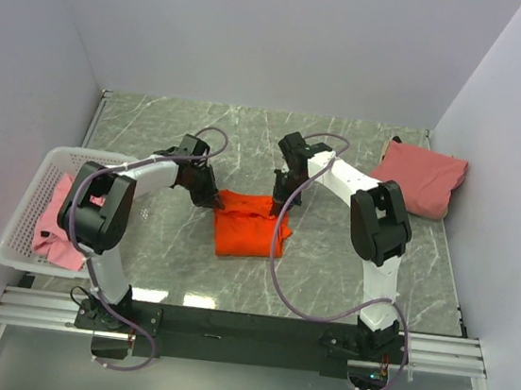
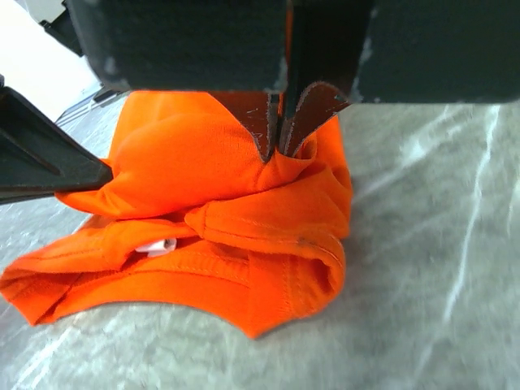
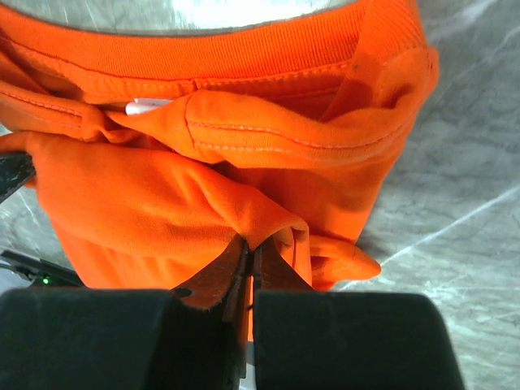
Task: Fold and stack the t-shirts
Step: Fold the tshirt
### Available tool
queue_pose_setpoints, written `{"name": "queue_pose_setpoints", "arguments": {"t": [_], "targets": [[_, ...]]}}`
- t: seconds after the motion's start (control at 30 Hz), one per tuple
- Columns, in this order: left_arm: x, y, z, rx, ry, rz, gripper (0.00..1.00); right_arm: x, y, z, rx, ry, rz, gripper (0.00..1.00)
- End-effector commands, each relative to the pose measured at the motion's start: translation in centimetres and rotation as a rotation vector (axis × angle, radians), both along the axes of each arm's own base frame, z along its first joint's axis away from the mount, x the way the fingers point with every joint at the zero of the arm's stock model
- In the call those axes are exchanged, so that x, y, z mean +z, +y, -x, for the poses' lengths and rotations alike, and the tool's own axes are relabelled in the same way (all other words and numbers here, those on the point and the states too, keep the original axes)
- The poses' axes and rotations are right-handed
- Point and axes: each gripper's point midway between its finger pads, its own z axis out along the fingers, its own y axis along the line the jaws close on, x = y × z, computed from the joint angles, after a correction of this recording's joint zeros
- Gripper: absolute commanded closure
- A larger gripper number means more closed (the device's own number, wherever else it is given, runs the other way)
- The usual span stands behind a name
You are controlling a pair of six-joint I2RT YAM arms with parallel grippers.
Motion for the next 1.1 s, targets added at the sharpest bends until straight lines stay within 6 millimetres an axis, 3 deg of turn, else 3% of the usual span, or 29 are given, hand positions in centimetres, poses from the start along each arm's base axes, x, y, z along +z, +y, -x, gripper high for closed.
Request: {"name": "queue_pose_setpoints", "arguments": {"t": [0.0, 0.17, 0.23, 0.27, 0.33, 0.37, 0.43, 0.47, 0.57, 0.67, 0.93, 1.07], "targets": [[-0.2, 0.2, -1.7, 0.008, -0.028, 0.011, 0.99, 0.2, 0.1, -2.1, -0.034, -0.048, -0.012, 1.0], [-0.5, 0.1, -2.0, 0.016, -0.015, 0.031, 0.99, 0.6, 0.2, -2.2, -0.061, -0.067, -0.04, 1.0], [0.0, 0.0, -2.3, 0.023, -0.029, 0.04, 1.0, 1.3, 0.4, -2.3, -0.063, -0.084, -0.055, 0.88], [0.2, 0.0, -2.5, 0.027, -0.034, 0.045, 0.99, 2.4, 0.4, -2.6, -0.062, -0.113, -0.064, 0.76], [0.8, -0.2, -3.0, 0.026, -0.043, 0.048, 0.99, 4.1, 0.3, -3.1, -0.064, -0.167, -0.065, 0.67], [0.8, -0.2, -3.1, 0.023, -0.043, 0.046, 0.99, 6.0, -0.3, -3.7, -0.076, -0.235, -0.056, 0.64], [0.8, -0.3, -3.3, 0.018, -0.037, 0.045, 0.99, 8.0, -0.7, -4.1, -0.088, -0.305, -0.061, 0.55], [0.7, -0.2, -3.3, 0.019, -0.032, 0.043, 0.99, 10.1, -0.9, -4.2, -0.093, -0.363, -0.078, 0.52], [0.6, -0.3, -3.4, 0.017, -0.031, 0.043, 0.99, 12.0, -0.8, -3.6, -0.065, -0.406, -0.12, 0.43], [0.6, -0.2, -3.6, 0.02, -0.032, 0.043, 0.99, 12.1, -0.2, -2.3, -0.014, -0.382, -0.14, 0.43], [1.2, -0.1, -4.2, 0.031, -0.036, 0.042, 0.98, 9.3, 3.6, 1.3, 0.111, -0.261, -0.229, 0.51], [1.5, -0.2, -4.3, 0.033, -0.038, 0.042, 0.96, 7.3, 4.7, 1.2, 0.123, -0.207, -0.218, 0.52]]}}
